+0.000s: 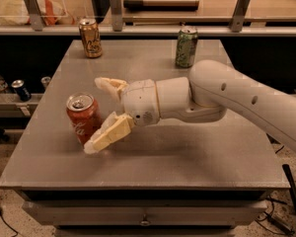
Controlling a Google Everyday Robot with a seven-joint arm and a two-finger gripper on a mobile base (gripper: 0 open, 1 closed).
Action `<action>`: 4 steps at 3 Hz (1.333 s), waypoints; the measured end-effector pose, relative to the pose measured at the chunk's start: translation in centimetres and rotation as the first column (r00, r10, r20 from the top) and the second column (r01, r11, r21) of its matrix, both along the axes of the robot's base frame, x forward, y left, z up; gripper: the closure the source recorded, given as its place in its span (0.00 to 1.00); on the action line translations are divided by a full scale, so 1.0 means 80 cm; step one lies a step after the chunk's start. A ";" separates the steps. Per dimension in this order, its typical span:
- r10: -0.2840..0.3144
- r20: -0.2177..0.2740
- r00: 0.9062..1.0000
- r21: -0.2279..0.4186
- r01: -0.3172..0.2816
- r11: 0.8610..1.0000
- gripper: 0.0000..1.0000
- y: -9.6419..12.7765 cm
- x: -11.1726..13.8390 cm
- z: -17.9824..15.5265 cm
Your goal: Knock coke can over
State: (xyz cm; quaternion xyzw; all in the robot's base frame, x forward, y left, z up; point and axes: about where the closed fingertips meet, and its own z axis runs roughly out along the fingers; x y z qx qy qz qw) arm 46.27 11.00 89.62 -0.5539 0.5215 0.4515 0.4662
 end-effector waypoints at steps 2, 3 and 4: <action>0.029 -0.005 1.000 0.015 -0.029 0.999 0.18 0.015 -0.001 -0.004; 0.032 -0.008 0.999 0.015 -0.031 0.999 0.41 0.017 -0.001 -0.005; 0.033 -0.012 0.999 0.015 -0.033 0.999 0.64 0.018 -0.002 -0.006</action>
Offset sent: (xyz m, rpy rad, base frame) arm 0.0012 0.0123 -0.0058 0.0212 0.0083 0.0321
